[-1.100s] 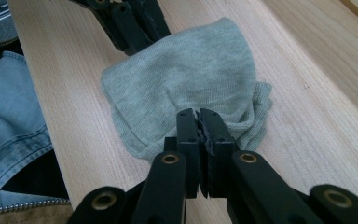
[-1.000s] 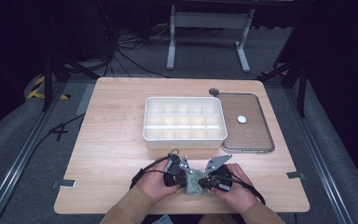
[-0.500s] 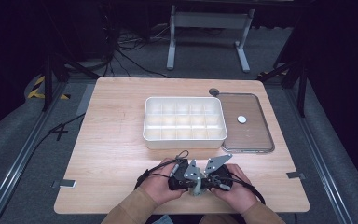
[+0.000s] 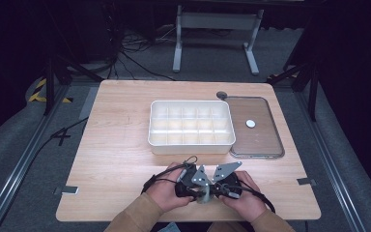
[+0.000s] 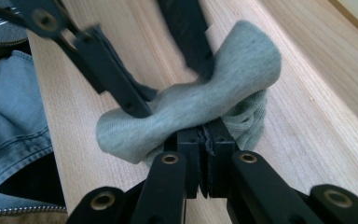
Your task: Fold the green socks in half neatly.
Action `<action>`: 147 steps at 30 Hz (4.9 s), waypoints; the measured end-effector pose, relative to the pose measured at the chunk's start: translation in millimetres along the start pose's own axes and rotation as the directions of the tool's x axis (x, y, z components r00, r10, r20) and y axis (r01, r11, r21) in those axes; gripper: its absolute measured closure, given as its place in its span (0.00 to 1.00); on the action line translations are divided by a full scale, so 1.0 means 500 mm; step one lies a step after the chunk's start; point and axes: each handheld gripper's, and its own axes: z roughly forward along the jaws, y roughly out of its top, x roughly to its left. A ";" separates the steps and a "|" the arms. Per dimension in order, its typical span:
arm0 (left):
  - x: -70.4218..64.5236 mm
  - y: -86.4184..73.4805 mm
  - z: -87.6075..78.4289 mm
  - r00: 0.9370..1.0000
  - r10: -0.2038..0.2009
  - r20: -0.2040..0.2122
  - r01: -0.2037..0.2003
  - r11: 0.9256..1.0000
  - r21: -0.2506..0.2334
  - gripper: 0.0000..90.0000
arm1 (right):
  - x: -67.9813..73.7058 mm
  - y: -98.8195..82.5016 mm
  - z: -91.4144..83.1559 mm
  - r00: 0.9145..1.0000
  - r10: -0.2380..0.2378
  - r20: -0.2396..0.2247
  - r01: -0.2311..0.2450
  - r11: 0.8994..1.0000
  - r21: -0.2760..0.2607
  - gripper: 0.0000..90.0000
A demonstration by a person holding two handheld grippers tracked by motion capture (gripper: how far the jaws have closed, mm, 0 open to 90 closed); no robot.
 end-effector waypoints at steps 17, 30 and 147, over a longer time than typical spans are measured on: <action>0.011 -0.008 -0.030 0.999 -0.013 0.051 0.017 0.998 -0.062 0.55 | -0.002 -0.008 -0.001 1.000 0.012 -0.024 -0.013 0.999 -0.035 0.94; 0.023 -0.034 -0.002 0.999 -0.006 0.049 -0.002 0.986 0.167 0.69 | -0.002 -0.006 0.000 0.999 0.027 -0.020 -0.027 0.999 -0.029 0.95; 0.000 0.030 0.070 1.000 0.026 0.003 -0.026 0.998 0.050 0.59 | -0.027 -0.026 -0.074 0.901 0.376 0.214 -0.351 0.925 -0.145 0.55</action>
